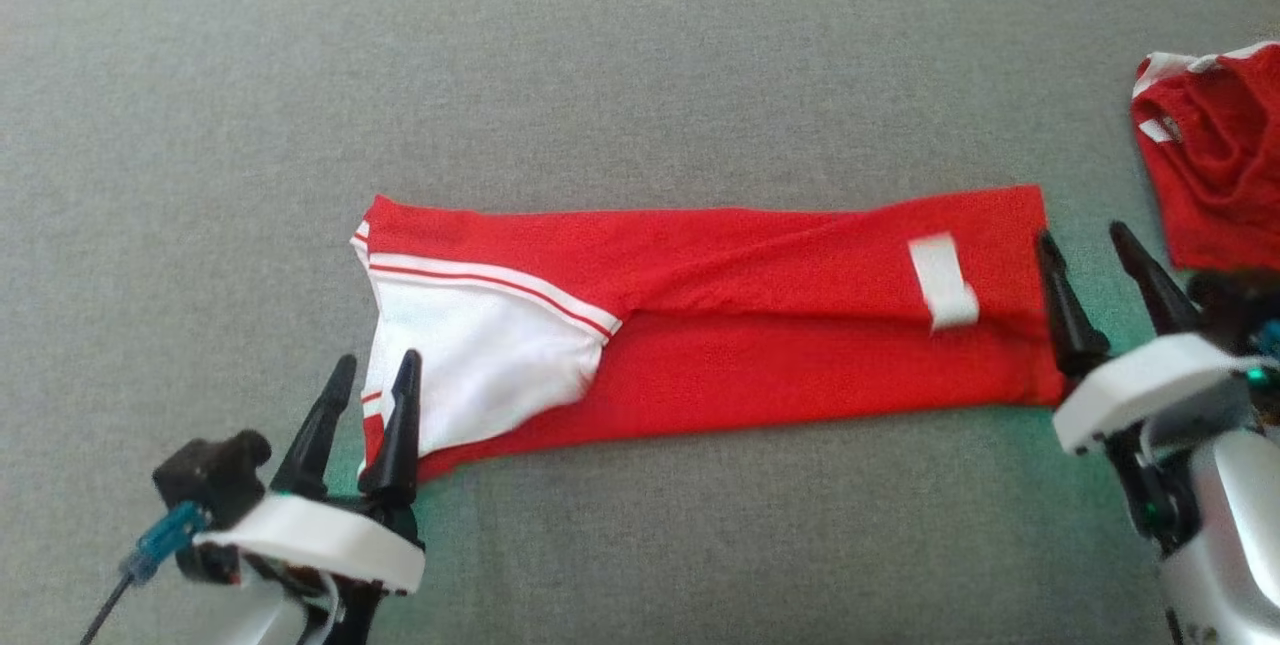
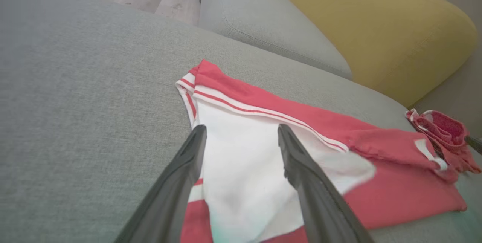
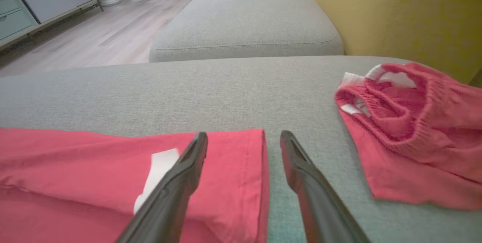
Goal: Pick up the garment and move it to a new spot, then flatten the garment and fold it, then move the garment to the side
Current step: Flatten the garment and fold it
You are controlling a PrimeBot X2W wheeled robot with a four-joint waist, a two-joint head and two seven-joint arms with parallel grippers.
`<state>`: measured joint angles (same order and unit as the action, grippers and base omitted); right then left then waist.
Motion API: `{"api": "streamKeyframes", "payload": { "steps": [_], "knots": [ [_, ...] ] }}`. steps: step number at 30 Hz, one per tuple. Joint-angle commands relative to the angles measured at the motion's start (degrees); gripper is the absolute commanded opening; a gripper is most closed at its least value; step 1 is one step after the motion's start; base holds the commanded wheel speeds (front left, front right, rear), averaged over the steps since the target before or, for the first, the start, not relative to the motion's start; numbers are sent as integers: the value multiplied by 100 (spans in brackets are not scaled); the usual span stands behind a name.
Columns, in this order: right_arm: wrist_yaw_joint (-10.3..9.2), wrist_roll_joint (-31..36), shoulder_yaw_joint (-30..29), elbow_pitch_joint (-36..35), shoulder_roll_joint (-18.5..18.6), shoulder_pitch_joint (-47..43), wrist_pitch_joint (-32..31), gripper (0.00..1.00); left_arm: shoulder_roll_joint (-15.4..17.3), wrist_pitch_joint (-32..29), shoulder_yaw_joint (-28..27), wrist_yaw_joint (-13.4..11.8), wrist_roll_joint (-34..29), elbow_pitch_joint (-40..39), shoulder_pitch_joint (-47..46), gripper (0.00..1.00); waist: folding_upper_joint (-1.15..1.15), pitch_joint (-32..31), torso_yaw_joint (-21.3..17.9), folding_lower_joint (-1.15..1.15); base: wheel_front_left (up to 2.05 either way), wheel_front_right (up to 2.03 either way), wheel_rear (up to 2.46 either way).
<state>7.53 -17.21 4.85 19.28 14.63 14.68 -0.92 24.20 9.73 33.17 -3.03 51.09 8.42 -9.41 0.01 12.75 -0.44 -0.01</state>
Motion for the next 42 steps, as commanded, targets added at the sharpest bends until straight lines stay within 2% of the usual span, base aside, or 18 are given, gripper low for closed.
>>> {"api": "streamKeyframes", "payload": {
  "steps": [1,8,13,16,25,28,29,30,31,32,33,34,42],
  "knots": [
    [-4,43,-29,-213,26,-55,106,100,75,157,-326,-51,-10,-134,-75,100,-1,-44,5,1,0,0,0],
    [-4,455,-922,-509,-267,-439,133,100,-58,475,-781,-583,-284,-431,305,100,-1,-130,84,1,0,0,0],
    [-4,660,-1108,-630,-553,-524,-179,100,-134,509,-915,-787,-524,-634,453,100,-1,-115,196,1,0,0,0],
    [-4,750,-1166,-494,-692,-481,-447,100,-169,515,-958,-856,-621,-759,526,100,-1,-87,279,1,0,0,0],
    [-4,1037,-1447,137,-810,-293,-1156,100,-211,521,-1032,-938,-751,-931,645,100,-1,-31,525,1,0,0,0],
    [-4,909,-1365,279,-832,-275,-1469,100,-235,522,-1060,-970,-767,-964,676,100,-1,-34,570,1,0,0,0],
    [-4,853,-1323,317,-821,-272,-1564,83,-237,523,-1064,-971,-777,-965,677,100,-1,-34,579,1,0,0,0],
    [-4,791,-1284,359,-811,-267,-1668,44,-242,523,-1068,-970,-783,-966,678,100,-1,-37,585,1,0,0,0],
    [-4,717,-1233,384,-804,-257,-1742,35,-248,523,-1073,-969,-787,-968,680,100,-1,-41,587,1,0,0,0],
    [-4,643,-1197,393,-799,-239,-1787,21,-252,523,-1075,-967,-793,-973,682,100,-1,-46,585,1,0,0,0],
    [-4,595,-1171,394,-786,-218,-1820,14,-256,523,-1078,-968,-800,-978,680,100,-1,-52,578,1,0,0,0],
    [-4,568,-1138,377,-764,-189,-1821,0,-255,524,-1076,-966,-811,-985,677,100,-1,-62,565,1,0,0,0],
    [-4,596,-1347,37,-384,25,-1732,0,-311,491,-868,-923,-929,-1056,642,100,-1,-236,344,1,0,0,0]
  ]
}}
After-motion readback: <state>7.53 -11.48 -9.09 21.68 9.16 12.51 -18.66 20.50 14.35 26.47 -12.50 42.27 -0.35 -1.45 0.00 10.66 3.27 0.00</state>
